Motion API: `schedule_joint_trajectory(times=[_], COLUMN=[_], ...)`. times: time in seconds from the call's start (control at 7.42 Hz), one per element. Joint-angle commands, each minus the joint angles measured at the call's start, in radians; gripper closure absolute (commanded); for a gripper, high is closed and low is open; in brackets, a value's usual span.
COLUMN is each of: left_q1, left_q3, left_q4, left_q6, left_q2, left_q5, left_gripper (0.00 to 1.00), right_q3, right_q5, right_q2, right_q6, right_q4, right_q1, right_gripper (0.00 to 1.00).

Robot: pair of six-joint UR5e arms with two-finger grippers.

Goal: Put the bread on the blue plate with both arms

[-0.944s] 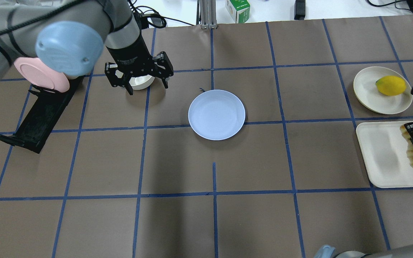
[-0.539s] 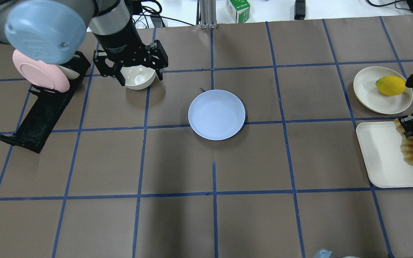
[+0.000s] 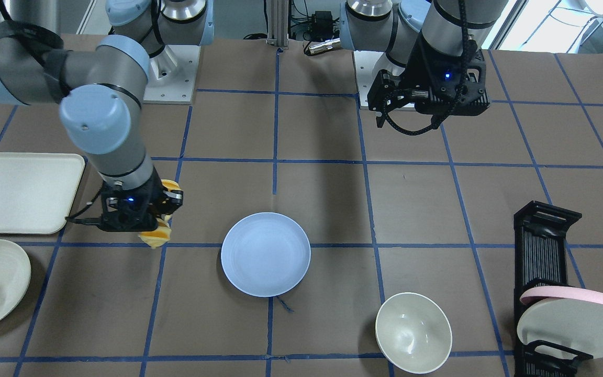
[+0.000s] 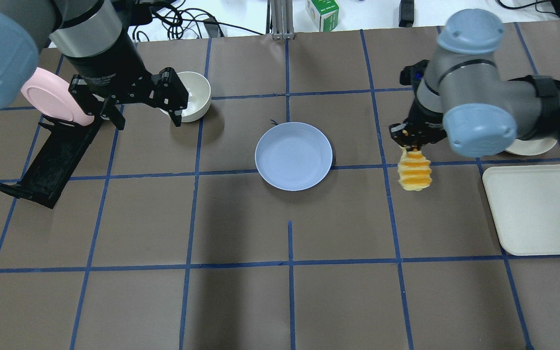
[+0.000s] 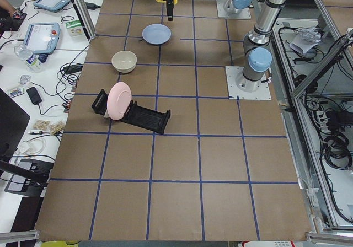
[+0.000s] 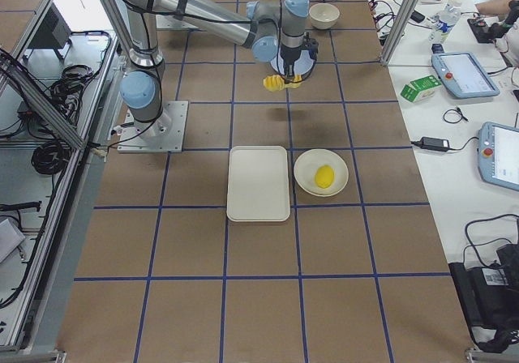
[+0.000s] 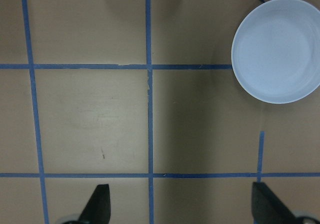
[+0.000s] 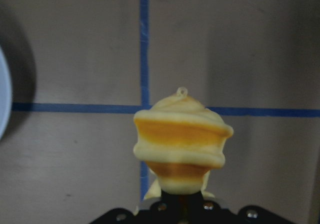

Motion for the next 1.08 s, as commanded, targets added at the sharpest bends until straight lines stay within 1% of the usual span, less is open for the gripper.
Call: schedule_joint_trajectory(times=[0.0,0.13,0.27,0.4,0.54,0.67,0.81,0.94], left_q1=[0.009,0.013,0.024,0.025,0.025,0.025,0.03,0.03], left_q3=[-0.006,-0.005,-0.003,-0.003,-0.005,-0.005,-0.003,-0.003], left_q4=[0.003,0.004,0.003,0.003,0.003,0.003,0.004,0.004], left_q6=[0.024,0.016,0.019,0.019,0.022,0.022,0.022,0.024], left_q2=[0.006,0.004,0.004,0.004,0.004,0.004,0.003,0.003], left_q5=[-0.003,-0.003,0.001,0.001,0.003,0.003,0.001,0.003], left_gripper=[0.0,0.0,0.0,0.0,0.0,0.0,0.0,0.0], right_q3=[-0.191,-0.24,-0.259,-0.253,-0.25,-0.245,-0.229,-0.225], right_q5=[0.026,0.037,0.037,0.039,0.039,0.04,0.04,0.042], right_q2=[0.172,0.24,0.274,0.282,0.295,0.314,0.332,0.328], right_q6=[0.195,0.275,0.317,0.332,0.334,0.334,0.332,0.332], right_q4=[0.001,-0.009,-0.031,-0.052,-0.06,-0.16,-0.216,-0.215], right_q1=[0.152,0.209,0.232,0.236,0.236,0.236,0.239,0.239], right_gripper=[1.0,1.0,1.0,1.0,0.73,0.01,0.0,0.0])
